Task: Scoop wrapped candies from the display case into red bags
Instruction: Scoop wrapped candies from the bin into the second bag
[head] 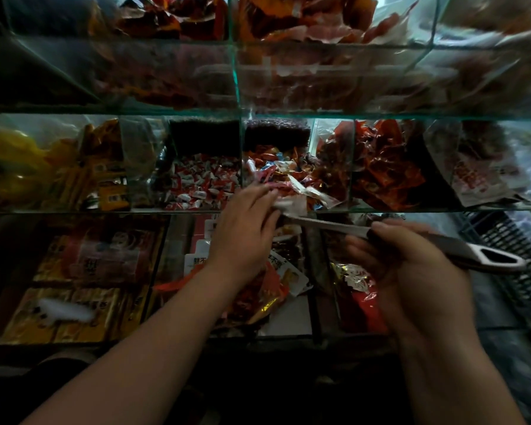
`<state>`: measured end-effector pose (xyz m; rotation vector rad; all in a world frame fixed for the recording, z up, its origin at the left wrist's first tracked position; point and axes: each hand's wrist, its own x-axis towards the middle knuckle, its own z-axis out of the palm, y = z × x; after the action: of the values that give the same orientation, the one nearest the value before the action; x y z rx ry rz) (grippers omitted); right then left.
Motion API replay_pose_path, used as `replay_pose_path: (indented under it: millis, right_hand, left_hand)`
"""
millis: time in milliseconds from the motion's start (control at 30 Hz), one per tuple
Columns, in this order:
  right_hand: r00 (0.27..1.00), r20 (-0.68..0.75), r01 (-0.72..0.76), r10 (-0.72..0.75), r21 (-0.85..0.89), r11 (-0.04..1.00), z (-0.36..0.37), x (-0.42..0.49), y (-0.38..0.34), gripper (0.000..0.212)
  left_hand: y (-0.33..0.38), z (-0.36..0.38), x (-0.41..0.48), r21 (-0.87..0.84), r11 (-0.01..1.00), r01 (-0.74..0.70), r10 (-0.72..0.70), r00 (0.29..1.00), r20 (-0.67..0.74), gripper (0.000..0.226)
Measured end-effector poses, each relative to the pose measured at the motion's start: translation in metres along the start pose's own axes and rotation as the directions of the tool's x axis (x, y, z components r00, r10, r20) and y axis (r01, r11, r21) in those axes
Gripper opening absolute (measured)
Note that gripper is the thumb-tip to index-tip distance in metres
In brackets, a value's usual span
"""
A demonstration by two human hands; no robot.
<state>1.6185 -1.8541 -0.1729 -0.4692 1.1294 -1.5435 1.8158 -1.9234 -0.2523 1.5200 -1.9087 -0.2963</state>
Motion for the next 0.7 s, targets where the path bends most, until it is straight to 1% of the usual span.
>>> replay_pose_path:
  millis: [67, 133, 167, 200, 233, 267, 300, 333, 367, 400, 433, 467, 500, 567, 667, 700]
  right_hand:
    - [0.997, -0.034, 0.065, -0.064, 0.043, 0.997, 0.008, 0.011, 0.000, 0.014]
    - [0.987, -0.061, 0.154, -0.151, 0.039, 0.987, 0.017, 0.025, 0.006, 0.011]
    - [0.977, -0.055, 0.206, -0.206, -0.006, 0.979, 0.023, 0.034, 0.012, 0.009]
    - [0.962, -0.027, 0.269, -0.272, -0.087, 0.959, 0.028, 0.043, 0.019, 0.009]
    - [0.933, 0.025, 0.356, -0.359, -0.207, 0.911, 0.033, 0.053, 0.026, 0.010]
    - [0.876, 0.123, 0.478, -0.467, -0.346, 0.807, 0.036, 0.065, 0.031, 0.011]
    - [0.782, 0.268, 0.616, -0.563, -0.466, 0.635, 0.037, 0.078, 0.034, 0.010]
    - [0.666, 0.437, 0.734, -0.605, -0.528, 0.427, 0.037, 0.090, 0.037, 0.007]
    - [0.563, 0.588, 0.809, -0.581, -0.535, 0.243, 0.036, 0.100, 0.038, 0.005]
    - [0.507, 0.684, 0.840, -0.524, -0.528, 0.123, 0.034, 0.107, 0.038, 0.008]
    - [0.492, 0.728, 0.845, -0.478, -0.531, 0.061, 0.032, 0.110, 0.037, 0.013]
    - [0.485, 0.741, 0.845, -0.464, -0.534, 0.029, 0.028, 0.110, 0.037, 0.015]
    - [0.482, 0.741, 0.843, -0.469, -0.537, 0.018, 0.026, 0.106, 0.037, 0.015]
    - [0.469, 0.728, 0.847, -0.499, -0.531, 0.022, 0.020, 0.093, 0.039, 0.013]
    - [0.415, 0.669, 0.871, -0.616, -0.488, 0.056, 0.013, 0.057, 0.033, 0.009]
    - [0.407, 0.637, 0.871, -0.654, -0.486, 0.069, 0.011, 0.043, 0.031, 0.009]
  left_hand:
    - [0.004, 0.002, 0.026, -0.045, 0.999, 0.011, -0.010, 1.000, 0.020, 0.045]
    - [0.005, 0.004, 0.039, -0.122, 0.991, 0.050, -0.052, 0.999, -0.010, 0.047]
    - [0.004, 0.004, 0.038, -0.168, 0.983, 0.070, -0.077, 0.996, -0.040, 0.047]
    - [0.002, 0.004, 0.034, -0.212, 0.973, 0.091, -0.107, 0.992, -0.064, 0.046]
    - [0.000, 0.003, 0.028, -0.241, 0.964, 0.115, -0.137, 0.988, -0.077, 0.045]
    - [-0.003, 0.002, 0.020, -0.248, 0.959, 0.138, -0.163, 0.983, -0.083, 0.046]
    - [-0.006, 0.001, 0.012, -0.240, 0.958, 0.159, -0.184, 0.979, -0.085, 0.047]
    - [-0.010, 0.000, 0.004, -0.228, 0.957, 0.178, -0.200, 0.976, -0.080, 0.048]
    - [-0.013, -0.002, -0.001, -0.221, 0.955, 0.196, -0.216, 0.974, -0.072, 0.050]
    - [-0.015, -0.003, -0.005, -0.219, 0.953, 0.211, -0.230, 0.971, -0.065, 0.051]
    - [-0.016, -0.004, -0.007, -0.223, 0.949, 0.225, -0.243, 0.968, -0.060, 0.052]
    - [-0.017, -0.004, -0.008, -0.232, 0.943, 0.238, -0.257, 0.965, -0.056, 0.052]
    - [-0.018, -0.005, -0.009, -0.243, 0.937, 0.250, -0.270, 0.962, -0.050, 0.053]
    - [-0.018, -0.006, -0.009, -0.244, 0.933, 0.263, -0.281, 0.959, -0.039, 0.054]
    - [-0.016, -0.010, -0.013, -0.230, 0.940, 0.252, -0.266, 0.963, -0.033, 0.052]
    - [-0.016, -0.011, -0.016, -0.235, 0.940, 0.248, -0.264, 0.964, -0.038, 0.051]
